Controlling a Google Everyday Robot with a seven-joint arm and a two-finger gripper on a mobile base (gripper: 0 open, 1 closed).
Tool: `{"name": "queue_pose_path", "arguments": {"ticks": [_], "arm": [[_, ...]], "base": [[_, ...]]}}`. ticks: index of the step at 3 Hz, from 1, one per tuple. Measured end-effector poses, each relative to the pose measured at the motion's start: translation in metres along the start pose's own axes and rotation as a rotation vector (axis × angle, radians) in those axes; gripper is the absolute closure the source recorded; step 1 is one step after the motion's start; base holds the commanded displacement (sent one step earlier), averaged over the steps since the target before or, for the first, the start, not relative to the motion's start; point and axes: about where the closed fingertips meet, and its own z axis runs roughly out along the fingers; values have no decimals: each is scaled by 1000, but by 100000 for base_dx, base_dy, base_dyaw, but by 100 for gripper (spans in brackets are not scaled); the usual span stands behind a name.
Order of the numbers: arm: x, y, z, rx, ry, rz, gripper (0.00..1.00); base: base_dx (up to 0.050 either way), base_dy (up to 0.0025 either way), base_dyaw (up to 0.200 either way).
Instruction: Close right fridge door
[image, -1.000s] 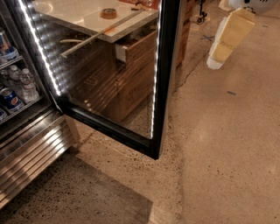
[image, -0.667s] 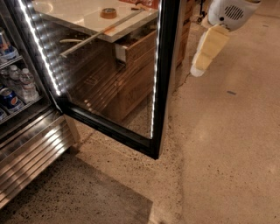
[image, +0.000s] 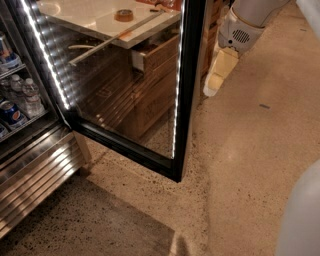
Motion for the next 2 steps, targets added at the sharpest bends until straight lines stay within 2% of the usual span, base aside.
{"name": "queue_pose_path", "arguments": {"ticks": [1,2], "arm": [[-3,-4,3,12,-9,0,0],[-3,-4,3,12,-9,0,19]], "base": [[0,0,0],[0,0,0]]}}
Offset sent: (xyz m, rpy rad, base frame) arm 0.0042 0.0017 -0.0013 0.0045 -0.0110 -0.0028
